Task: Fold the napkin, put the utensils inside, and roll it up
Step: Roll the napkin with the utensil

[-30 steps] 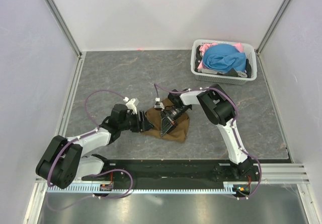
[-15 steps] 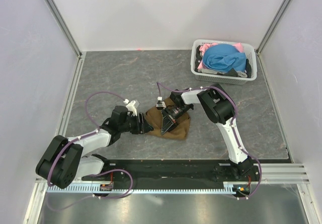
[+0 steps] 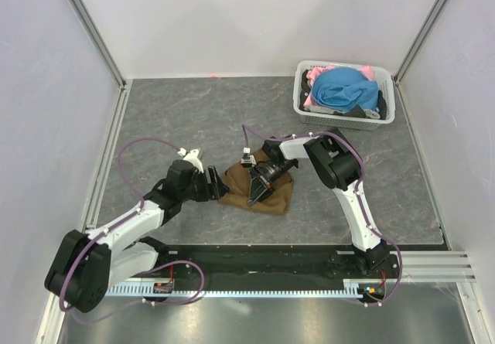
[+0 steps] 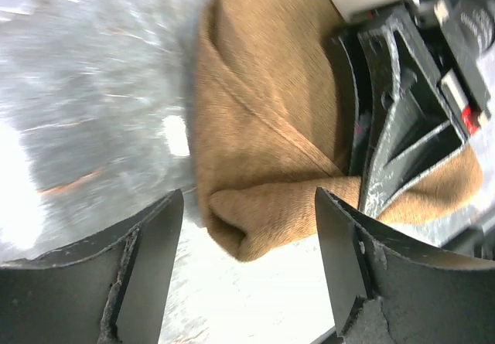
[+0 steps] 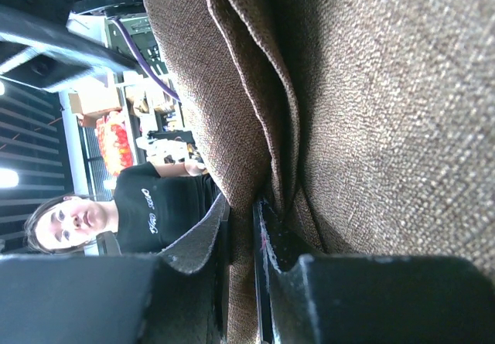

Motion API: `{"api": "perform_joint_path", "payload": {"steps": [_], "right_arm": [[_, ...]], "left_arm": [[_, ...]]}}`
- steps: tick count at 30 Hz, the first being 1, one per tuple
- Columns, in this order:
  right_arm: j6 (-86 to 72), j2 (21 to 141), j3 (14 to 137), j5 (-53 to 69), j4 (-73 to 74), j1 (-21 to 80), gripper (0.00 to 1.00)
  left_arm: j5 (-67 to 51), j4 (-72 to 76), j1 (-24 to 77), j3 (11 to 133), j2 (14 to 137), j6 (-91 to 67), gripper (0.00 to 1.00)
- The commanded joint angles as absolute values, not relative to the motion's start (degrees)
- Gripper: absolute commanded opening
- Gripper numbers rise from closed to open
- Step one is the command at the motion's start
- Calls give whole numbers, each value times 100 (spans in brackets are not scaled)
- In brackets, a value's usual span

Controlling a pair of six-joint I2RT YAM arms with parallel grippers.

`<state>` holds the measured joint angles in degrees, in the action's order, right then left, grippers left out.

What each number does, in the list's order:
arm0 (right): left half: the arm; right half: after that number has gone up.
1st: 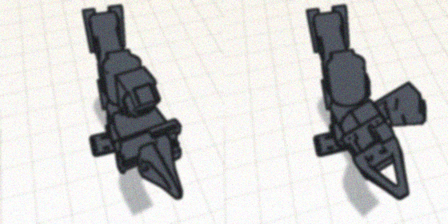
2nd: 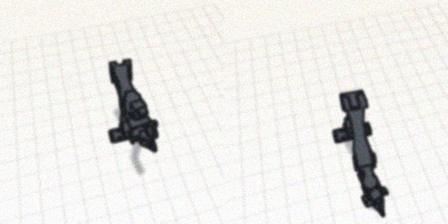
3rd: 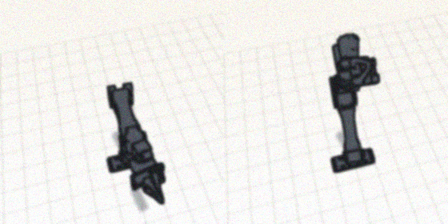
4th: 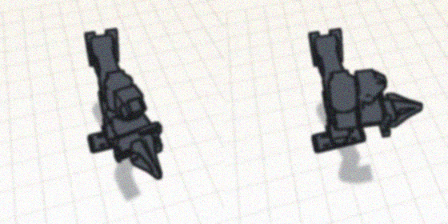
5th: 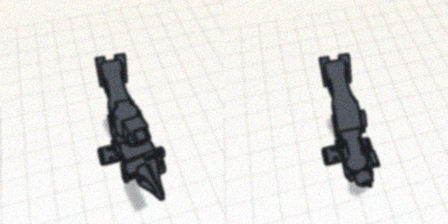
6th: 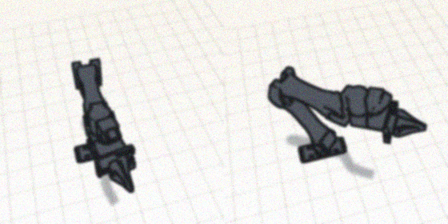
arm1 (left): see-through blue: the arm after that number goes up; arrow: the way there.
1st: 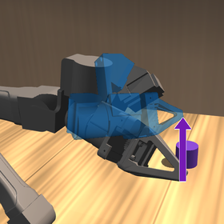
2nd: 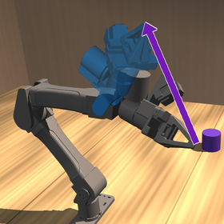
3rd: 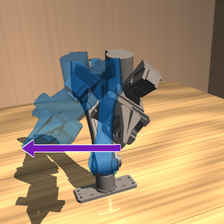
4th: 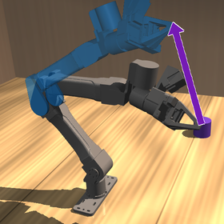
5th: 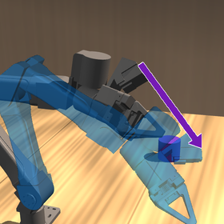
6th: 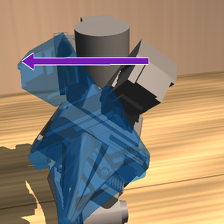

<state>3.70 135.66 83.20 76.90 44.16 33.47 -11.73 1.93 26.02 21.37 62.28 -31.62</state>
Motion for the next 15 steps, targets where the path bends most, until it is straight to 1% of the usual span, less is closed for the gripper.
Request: {"api": "perform_joint_path", "payload": {"steps": [1, 2, 7, 15], "right_arm": [[712, 14001, 8227, 6908, 3806, 3234, 11], [703, 14010, 8235, 6917, 3814, 3226, 11], [686, 13983, 8209, 6908, 3779, 3226, 11], [633, 13983, 8174, 6856, 3727, 3234, 11]], "left_arm": [[-570, -255, 2610, 2119, 5819, -3647, 76], [-597, -229, 2610, 1996, 5705, -3700, 76], [-721, 174, 2610, 1592, 5476, -3999, 68], [-712, 869, 2619, 1547, 5817, -4087, 65]]}}
